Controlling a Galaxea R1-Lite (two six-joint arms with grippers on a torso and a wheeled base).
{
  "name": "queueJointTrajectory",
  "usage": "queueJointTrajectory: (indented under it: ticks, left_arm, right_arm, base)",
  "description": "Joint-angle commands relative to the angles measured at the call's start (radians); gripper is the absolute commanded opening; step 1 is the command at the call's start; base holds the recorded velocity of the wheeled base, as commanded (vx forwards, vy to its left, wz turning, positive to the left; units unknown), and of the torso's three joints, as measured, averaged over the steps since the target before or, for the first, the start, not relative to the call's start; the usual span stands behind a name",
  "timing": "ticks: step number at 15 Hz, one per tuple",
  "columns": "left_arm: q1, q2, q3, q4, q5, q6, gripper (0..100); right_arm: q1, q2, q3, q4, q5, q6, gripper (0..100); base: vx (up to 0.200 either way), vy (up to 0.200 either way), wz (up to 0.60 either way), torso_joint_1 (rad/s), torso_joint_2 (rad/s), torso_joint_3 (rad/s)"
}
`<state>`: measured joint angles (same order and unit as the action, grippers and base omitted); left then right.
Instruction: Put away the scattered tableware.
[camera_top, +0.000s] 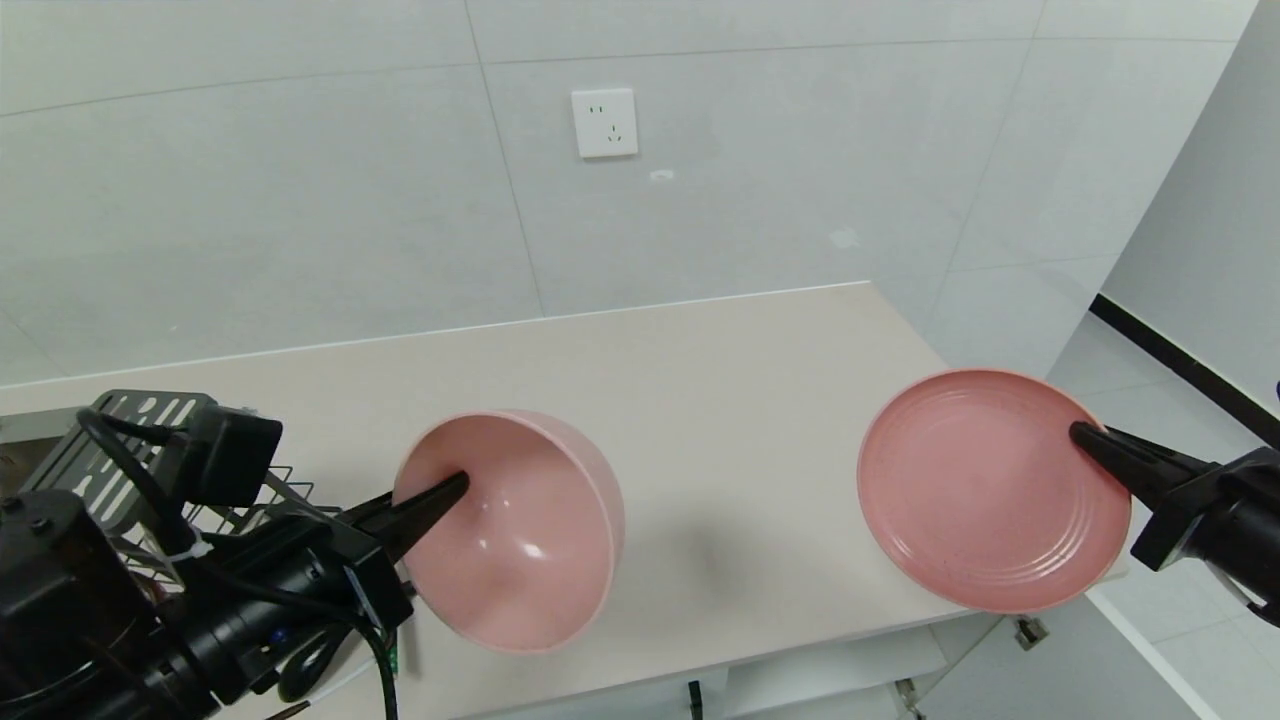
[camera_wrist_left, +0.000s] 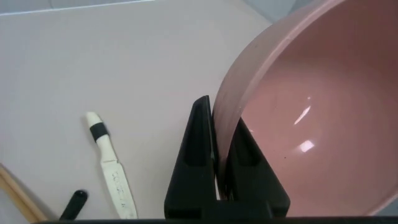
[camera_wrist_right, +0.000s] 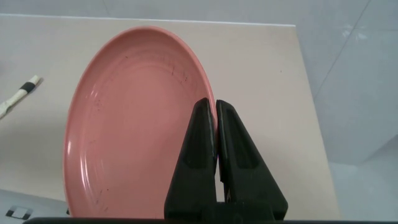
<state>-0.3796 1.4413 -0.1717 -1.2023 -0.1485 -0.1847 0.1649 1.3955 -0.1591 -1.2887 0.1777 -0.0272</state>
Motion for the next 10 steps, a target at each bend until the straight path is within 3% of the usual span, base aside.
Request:
queueJointTrajectory:
  ticks: [1, 3, 4, 6, 7, 8, 9, 10]
  left_arm:
    - [-0.001, -0.005, 0.003, -0.005, -0.008, -0.004, 0]
    - [-0.001, -0.016, -0.005, -0.025, -0.066, -0.036, 0]
    - [-0.007, -0.039, 0.008, -0.068, -0.125, -0.125, 0]
    - [-0.009, -0.093, 0.051, -0.074, -0.22, -0.24, 0]
    - [-0.009, -0.125, 0.067, -0.071, -0.275, -0.262, 0]
    - [-0.007, -0.136, 0.075, -0.069, -0.298, -0.263, 0]
    - [-0.004, -0.134, 0.077, -0.068, -0.283, -0.248, 0]
    - [-0.004, -0.127, 0.077, -0.056, -0.214, -0.237, 0]
  right_arm:
    - [-0.002, -0.026, -0.01, 0.0, 0.0, 0.001, 0]
    - [-0.002, -0.026, -0.025, -0.003, 0.0, 0.024, 0]
    - [-0.001, -0.027, -0.036, -0.021, 0.0, 0.053, 0]
    - [0.005, -0.023, -0.043, -0.057, 0.0, 0.061, 0]
    - [0.008, -0.018, -0.042, -0.073, 0.002, 0.058, 0]
    - [0.01, -0.009, -0.042, -0.081, 0.002, 0.058, 0]
    - [0.019, -0.006, -0.042, -0.095, 0.0, 0.059, 0]
    - [0.039, -0.004, -0.042, -0.109, 0.0, 0.063, 0]
  base:
    - [0.0, 0.0, 0.0, 0.0, 0.0, 0.0]
    - [0.0, 0.0, 0.0, 0.0, 0.0, 0.0]
    - [0.0, 0.0, 0.0, 0.0, 0.0, 0.0]
    - [0.0, 0.0, 0.0, 0.0, 0.0, 0.0]
    - [0.0, 0.0, 0.0, 0.0, 0.0, 0.0]
    - [0.0, 0.0, 0.0, 0.0, 0.0, 0.0]
    - [0.0, 0.0, 0.0, 0.0, 0.0, 0.0]
    - [0.0, 0.0, 0.0, 0.0, 0.0, 0.0]
